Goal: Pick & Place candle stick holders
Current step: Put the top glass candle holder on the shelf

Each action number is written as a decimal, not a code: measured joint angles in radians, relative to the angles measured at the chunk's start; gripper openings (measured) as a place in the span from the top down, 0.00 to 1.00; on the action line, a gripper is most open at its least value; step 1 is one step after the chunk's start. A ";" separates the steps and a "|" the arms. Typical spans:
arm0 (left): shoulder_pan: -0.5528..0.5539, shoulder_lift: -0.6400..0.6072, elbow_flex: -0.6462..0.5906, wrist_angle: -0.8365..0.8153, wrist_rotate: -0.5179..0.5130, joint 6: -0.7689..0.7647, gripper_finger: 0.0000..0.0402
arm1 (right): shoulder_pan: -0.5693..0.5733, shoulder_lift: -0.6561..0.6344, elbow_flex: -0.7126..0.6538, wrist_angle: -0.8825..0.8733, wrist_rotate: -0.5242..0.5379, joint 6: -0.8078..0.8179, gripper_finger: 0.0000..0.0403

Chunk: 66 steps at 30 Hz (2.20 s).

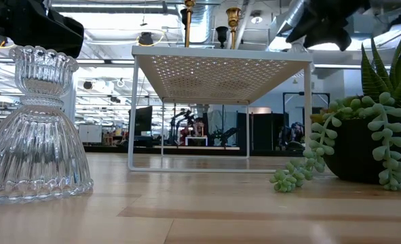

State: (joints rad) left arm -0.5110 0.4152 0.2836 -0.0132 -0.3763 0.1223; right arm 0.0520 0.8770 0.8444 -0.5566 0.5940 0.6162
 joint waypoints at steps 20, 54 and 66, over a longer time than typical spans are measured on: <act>0.000 0.000 0.000 0.006 0.000 0.000 0.98 | 0.239 0.240 0.099 0.224 0.021 -0.027 0.69; 0.000 0.000 0.000 0.022 0.000 0.000 0.98 | 0.185 0.719 0.405 0.417 -0.197 -0.322 0.69; 0.000 0.000 0.000 0.022 0.000 0.000 0.98 | 0.159 0.769 0.404 0.471 -0.207 -0.346 0.69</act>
State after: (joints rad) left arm -0.5112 0.4149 0.2836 0.0090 -0.3763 0.1223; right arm 0.2108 1.6455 1.2480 -0.0861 0.3871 0.2701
